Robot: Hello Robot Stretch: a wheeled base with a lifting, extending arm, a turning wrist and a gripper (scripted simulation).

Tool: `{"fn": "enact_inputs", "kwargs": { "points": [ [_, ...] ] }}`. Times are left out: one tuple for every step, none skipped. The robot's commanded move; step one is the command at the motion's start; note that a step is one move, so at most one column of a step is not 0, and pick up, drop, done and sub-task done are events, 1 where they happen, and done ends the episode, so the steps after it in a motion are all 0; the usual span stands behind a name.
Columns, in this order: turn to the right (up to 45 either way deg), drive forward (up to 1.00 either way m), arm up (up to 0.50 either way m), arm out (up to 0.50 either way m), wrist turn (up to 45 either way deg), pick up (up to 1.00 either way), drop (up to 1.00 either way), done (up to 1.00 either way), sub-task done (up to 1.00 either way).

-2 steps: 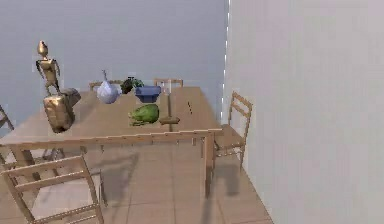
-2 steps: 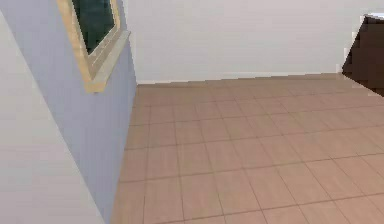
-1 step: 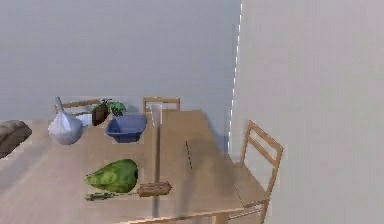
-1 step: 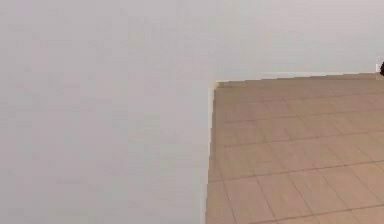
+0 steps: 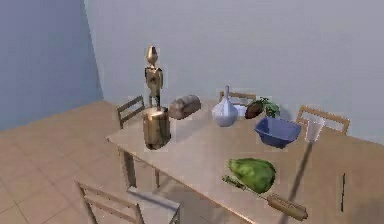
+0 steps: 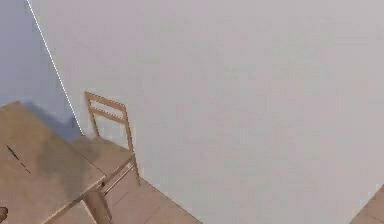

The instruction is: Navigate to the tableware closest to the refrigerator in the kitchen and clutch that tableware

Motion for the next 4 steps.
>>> {"fn": "enact_inputs", "kwargs": {
  "points": [
    [-45.0, 0.00, 0.00, 0.00, 0.0, 0.00, 0.00, 0.00, 0.00],
    [-45.0, 0.00, 0.00, 0.00, 0.0, 0.00, 0.00, 0.00, 0.00],
    [-24.0, 0.00, 0.00, 0.00, 0.0, 0.00, 0.00, 0.00, 0.00],
    [-3.0, 0.00, 0.00, 0.00, 0.0, 0.00, 0.00, 0.00, 0.00]
  ]
}}
